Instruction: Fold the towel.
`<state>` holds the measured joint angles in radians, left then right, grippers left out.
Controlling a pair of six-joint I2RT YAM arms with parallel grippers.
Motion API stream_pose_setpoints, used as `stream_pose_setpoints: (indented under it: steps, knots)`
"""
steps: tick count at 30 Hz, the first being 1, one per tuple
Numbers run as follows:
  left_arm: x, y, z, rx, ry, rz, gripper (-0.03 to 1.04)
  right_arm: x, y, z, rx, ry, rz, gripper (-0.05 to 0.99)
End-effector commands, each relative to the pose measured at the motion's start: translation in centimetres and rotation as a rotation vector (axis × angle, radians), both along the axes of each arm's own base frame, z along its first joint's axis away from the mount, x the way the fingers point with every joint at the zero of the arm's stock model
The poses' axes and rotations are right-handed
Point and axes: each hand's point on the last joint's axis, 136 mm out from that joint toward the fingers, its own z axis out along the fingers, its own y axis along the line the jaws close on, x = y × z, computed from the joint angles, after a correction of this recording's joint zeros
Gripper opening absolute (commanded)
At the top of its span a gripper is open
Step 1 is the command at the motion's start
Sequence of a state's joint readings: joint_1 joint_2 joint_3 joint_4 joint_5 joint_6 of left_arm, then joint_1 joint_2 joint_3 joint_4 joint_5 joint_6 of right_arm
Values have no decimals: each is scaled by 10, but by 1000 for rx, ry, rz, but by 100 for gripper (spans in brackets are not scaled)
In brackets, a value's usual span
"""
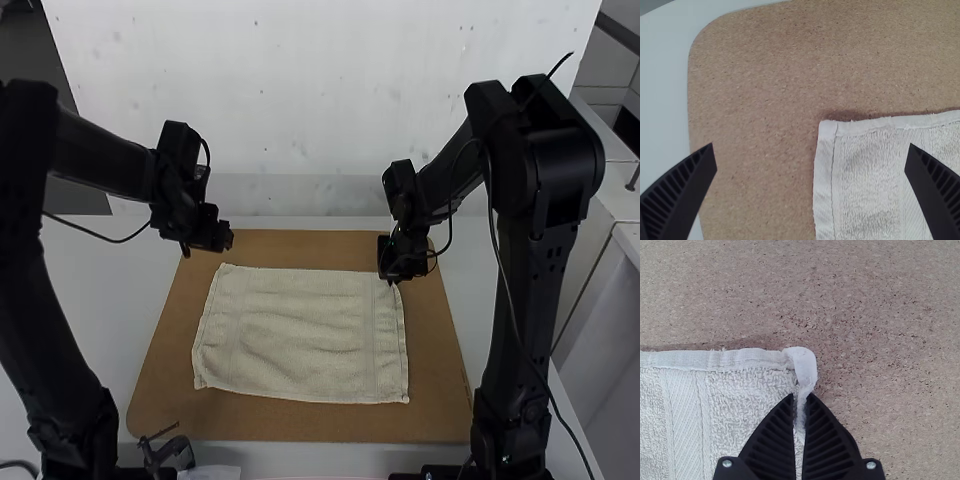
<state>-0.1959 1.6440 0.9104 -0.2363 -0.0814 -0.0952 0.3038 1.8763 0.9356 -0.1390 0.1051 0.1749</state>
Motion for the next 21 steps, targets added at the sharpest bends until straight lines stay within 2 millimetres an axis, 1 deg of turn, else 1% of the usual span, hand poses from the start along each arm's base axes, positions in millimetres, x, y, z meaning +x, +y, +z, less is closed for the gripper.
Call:
stream_pose_setpoints:
  steps: [1,5,8,10,13,15,16,17,19,21]
  knots:
    - [22,-9,-8,-9,21,0,97,-16,-16,-24,-32,74,-22,2]
    - [24,-4,-41,14,143,14,97,-18,-16,-25,-35,76,-14,2]
    - [15,-3,-59,25,240,15,93,-20,-18,-25,-37,77,-15,2]
    - [12,-5,-66,22,265,7,92,-20,-19,-26,-41,77,-13,2]
    - [4,-7,-78,18,331,3,86,-23,-20,-26,-43,75,-12,2]
    - [1,-7,-84,14,361,11,85,-24,-19,-25,-43,70,-10,2]
    - [0,-8,-86,12,367,10,81,-24,-20,-25,-43,70,-10,2]
    - [1,-9,-87,6,368,19,73,-25,-19,-24,-42,67,-7,2]
    - [0,-13,-88,-16,384,27,47,-24,-19,-23,-42,60,-2,2]
    - [-1,-17,-89,-22,394,36,9,-23,-21,-22,-43,57,-6,2]
